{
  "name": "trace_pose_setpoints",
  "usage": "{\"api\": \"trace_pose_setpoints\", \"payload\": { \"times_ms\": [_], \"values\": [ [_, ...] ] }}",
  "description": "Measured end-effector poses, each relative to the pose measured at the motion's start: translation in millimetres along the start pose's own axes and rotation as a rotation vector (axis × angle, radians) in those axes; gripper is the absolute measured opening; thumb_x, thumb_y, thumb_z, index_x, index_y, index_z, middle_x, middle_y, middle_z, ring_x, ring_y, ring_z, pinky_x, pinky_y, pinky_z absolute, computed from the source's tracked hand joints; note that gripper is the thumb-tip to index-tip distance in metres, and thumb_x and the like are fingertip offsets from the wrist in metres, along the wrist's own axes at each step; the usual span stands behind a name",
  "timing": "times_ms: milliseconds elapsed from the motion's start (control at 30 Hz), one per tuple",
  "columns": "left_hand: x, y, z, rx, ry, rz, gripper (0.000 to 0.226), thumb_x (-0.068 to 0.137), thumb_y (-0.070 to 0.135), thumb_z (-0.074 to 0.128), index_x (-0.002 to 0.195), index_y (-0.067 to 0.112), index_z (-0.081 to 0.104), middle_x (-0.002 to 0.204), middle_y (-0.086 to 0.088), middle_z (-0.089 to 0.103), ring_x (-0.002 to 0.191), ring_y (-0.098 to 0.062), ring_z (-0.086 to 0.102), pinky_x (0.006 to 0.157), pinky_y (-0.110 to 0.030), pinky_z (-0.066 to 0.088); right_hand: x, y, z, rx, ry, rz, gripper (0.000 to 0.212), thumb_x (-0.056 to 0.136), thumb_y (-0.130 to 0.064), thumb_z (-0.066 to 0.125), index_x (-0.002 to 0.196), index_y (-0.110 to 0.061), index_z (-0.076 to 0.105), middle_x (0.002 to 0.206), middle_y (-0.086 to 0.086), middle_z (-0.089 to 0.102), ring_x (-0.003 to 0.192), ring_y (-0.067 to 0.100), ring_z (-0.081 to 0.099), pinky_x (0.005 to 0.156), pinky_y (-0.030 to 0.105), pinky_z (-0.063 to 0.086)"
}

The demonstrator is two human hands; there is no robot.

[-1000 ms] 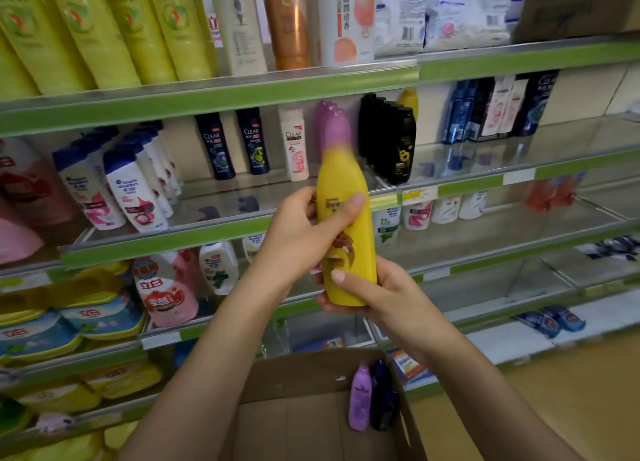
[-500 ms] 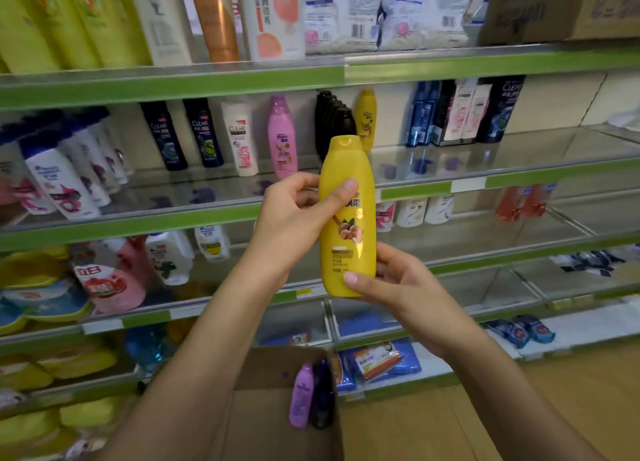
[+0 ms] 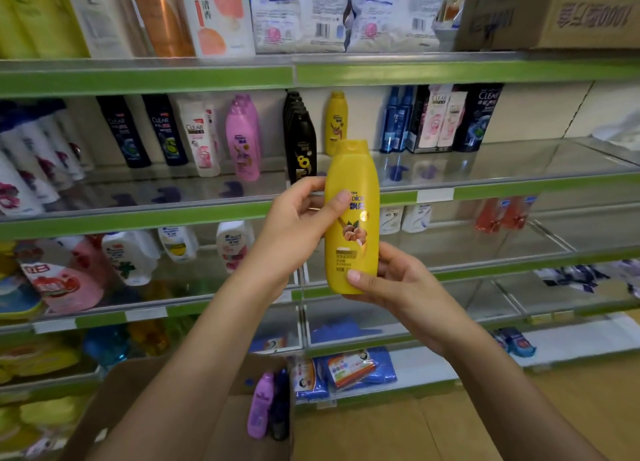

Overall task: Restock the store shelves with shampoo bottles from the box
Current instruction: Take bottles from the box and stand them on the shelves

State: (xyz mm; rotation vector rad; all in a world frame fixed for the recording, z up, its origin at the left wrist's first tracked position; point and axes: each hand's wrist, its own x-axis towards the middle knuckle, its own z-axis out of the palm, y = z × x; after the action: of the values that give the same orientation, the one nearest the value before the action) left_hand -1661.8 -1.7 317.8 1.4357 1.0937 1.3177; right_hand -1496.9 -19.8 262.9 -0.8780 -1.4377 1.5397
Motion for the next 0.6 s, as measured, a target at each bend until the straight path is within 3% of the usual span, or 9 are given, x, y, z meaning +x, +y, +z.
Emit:
{"api": "trace_pose_setpoints", "payload": {
  "times_ms": [200, 300, 600],
  "values": [
    [52.1, -10.0, 21.2, -0.022, 0.008, 0.038, 0.028, 0.088, 0.018, 0.063, 0.115, 0.012, 0.061, 0.098, -0.005, 0.069, 0.079, -0.004, 0.067, 0.069, -0.018, 0.055, 40.7, -1.9, -37.5, -0.082, 0.037, -0.004, 0.044, 0.081, -0.016, 0.068, 0.125, -0.021, 0.060, 0.115, 0.001, 0.071, 0.107, 0.018, 0.067, 0.092, 0.034, 0.055],
    [86.4, -24.1, 25.8, -0.027, 0.038, 0.045, 0.031, 0.087, 0.018, 0.065, 0.117, 0.013, 0.061, 0.099, -0.005, 0.069, 0.083, -0.007, 0.067, 0.070, -0.020, 0.055, 73.2, -0.7, -57.5, -0.103, 0.046, -0.019, 0.043, 0.077, -0.015, 0.070, 0.119, -0.018, 0.063, 0.113, 0.000, 0.072, 0.106, 0.016, 0.067, 0.092, 0.030, 0.054],
    [175.9, -52.6, 31.1, -0.034, 0.107, 0.049, 0.024, 0.088, 0.016, 0.063, 0.112, 0.012, 0.062, 0.089, 0.002, 0.068, 0.071, 0.002, 0.065, 0.061, -0.014, 0.049, 170.7, 6.6, -107.5, -0.164, 0.090, -0.015, 0.040, 0.079, -0.001, 0.073, 0.118, -0.007, 0.063, 0.108, 0.005, 0.074, 0.102, 0.018, 0.070, 0.089, 0.026, 0.054]
  ]
}}
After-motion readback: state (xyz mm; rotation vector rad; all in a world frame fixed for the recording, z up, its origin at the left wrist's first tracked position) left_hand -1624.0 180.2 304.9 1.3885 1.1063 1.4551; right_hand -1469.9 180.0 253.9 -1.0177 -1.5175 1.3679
